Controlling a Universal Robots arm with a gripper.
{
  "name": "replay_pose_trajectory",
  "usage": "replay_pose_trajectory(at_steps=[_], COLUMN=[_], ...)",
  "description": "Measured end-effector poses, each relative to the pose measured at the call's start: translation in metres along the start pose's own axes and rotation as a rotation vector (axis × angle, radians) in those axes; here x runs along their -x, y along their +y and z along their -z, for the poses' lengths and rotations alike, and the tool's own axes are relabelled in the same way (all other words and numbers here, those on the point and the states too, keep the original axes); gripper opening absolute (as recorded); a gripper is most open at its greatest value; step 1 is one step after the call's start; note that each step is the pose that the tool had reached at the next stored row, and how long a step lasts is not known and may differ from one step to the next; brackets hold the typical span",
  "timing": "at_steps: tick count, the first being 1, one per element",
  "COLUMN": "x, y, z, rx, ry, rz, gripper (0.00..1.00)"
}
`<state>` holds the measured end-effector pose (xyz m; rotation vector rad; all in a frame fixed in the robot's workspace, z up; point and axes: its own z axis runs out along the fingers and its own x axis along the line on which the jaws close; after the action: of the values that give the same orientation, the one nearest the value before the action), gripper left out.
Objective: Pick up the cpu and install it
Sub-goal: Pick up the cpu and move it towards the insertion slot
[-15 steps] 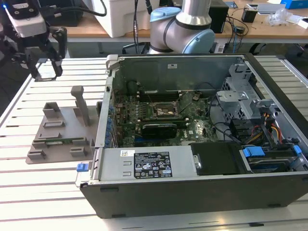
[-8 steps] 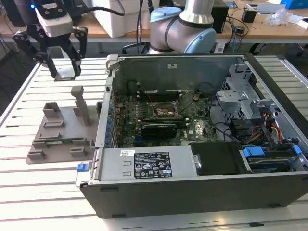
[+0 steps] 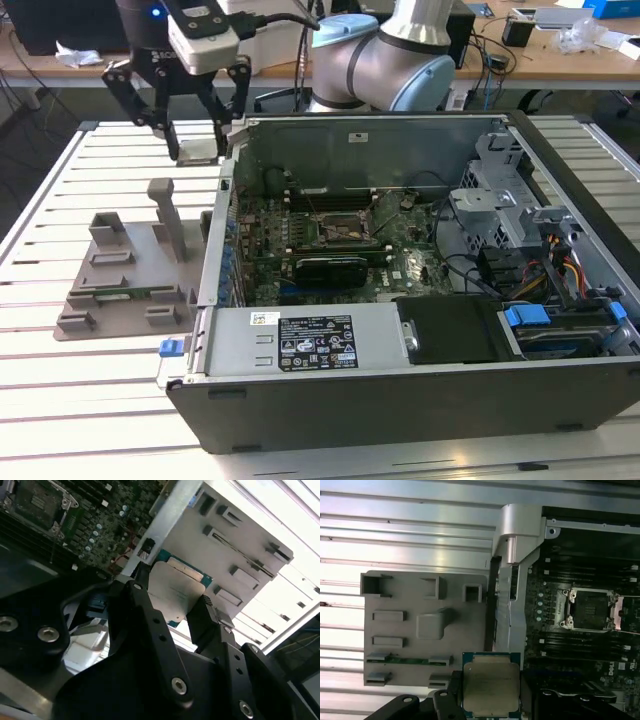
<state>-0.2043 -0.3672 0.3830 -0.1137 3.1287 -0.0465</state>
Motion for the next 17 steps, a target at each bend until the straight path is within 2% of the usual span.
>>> replay_pose_trajectory(at_steps=[3,5,6,8,10,11,13,15,17], x=[0.0182,0.0278,0.0409,0.0507,0.0720,0.0791,0.0881,0.1054,0.1193], y=[0.0004,0.0011,0.0024,0.0032,0.0053,0.0060,0.0071,0.0100,0.0126], z=[-0.0006,-0.0012,-0.0032,-0.0058,-0.0134,-0.0160,-0.0197,-0.0270,-0.0335], rx=[-0.0007,-0.0023,-0.0055,-0.0069,-0.0088,-0.0093,-0.0096,-0.0097,-0.0097], ry=[0.0006,0.0015,0.0027,0.0036,0.0055,0.0064,0.0070,0.0087,0.0100], rz=[0.000,0.000,0.000,0.000,0.000,0.000,0.000,0.000,0.000], gripper=[0.55,0.55,0.55,0.55,0.55,0.55,0.55,0.55,0.55])
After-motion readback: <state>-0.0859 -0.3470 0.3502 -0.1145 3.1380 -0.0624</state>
